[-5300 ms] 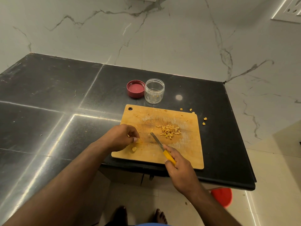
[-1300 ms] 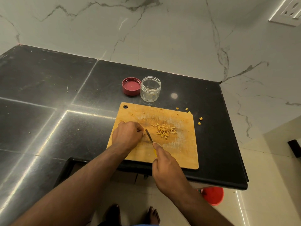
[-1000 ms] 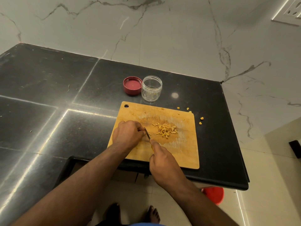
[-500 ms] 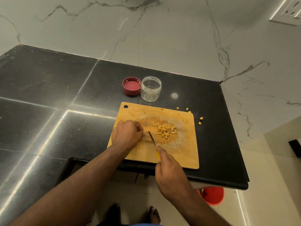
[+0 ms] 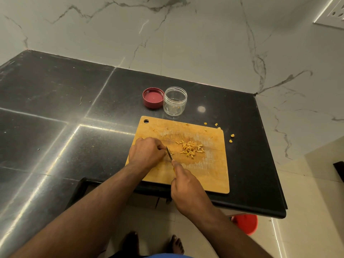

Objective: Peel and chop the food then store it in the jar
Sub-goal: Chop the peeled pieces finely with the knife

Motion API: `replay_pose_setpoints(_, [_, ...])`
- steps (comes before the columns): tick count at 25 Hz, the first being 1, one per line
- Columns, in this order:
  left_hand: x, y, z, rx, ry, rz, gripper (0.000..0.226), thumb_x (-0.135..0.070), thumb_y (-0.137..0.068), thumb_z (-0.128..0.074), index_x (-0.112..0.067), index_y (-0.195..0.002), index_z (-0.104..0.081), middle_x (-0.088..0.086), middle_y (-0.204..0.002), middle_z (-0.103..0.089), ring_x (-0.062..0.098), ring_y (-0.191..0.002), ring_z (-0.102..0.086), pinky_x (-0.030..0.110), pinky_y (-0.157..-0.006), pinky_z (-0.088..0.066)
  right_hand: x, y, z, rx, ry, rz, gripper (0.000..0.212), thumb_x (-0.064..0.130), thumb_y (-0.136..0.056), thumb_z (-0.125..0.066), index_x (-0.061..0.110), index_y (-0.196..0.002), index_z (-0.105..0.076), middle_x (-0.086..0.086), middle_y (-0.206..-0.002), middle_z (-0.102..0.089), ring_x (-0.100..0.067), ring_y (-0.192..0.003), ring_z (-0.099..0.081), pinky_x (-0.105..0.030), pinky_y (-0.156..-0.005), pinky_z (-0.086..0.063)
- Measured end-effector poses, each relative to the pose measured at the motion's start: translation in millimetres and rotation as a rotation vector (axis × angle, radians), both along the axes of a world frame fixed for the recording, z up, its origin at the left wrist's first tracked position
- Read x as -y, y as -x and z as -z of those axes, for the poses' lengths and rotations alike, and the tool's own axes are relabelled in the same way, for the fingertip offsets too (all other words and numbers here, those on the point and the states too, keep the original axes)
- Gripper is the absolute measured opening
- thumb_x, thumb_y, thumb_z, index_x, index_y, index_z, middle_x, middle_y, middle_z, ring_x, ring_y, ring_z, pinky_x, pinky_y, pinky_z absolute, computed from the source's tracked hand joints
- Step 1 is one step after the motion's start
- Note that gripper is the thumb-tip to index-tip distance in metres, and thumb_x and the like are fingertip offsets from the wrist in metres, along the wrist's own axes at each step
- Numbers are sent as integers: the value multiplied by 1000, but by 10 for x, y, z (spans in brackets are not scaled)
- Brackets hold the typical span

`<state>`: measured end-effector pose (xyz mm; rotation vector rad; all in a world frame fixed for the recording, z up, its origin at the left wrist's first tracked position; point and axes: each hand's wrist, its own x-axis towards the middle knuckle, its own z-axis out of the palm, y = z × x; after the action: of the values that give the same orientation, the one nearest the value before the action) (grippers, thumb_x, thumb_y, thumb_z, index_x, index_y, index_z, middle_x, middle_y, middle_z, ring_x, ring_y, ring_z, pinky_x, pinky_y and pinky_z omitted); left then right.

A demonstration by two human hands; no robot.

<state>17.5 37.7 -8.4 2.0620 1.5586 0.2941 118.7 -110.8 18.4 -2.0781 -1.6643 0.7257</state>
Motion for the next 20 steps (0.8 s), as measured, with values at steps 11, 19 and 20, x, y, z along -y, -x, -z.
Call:
replay_pose_setpoints(11, [-12,6,29,6,5,-13,8,-38,-87,-70,-34,-89,-77,-18,-85,-70,13,-94,-60,40,-76,-57,212,-44,-47,-71,-27,20,52,19,-104,-35,24,-155,-23,3,-145,-45,-6,-124,-44,-7,-96,-34])
replay_pose_setpoints(19, [19,1,29,-9,-13,-39,10,-42,-87,-69,-35,-89,-76,-18,-86,-70,14,-93,-61,41,-76,-57,-7,-8,17,-31,10,-7,53,18,-102,-34,23,-154,-24,-3,-141,-49,-15,-122,-49,-31,-102,-44])
replay_pose_setpoints(20, [21,3,27,-12,-17,-41,10,-42,-87,-69,-35,-89,-76,-17,-87,-70,14,-93,-61,41,-76,-57,15,-5,24,-37,16,-5,53,19,-102,-34,23,-154,-23,-3,-142,-49,-15,-121,-49,-31,-102,-43])
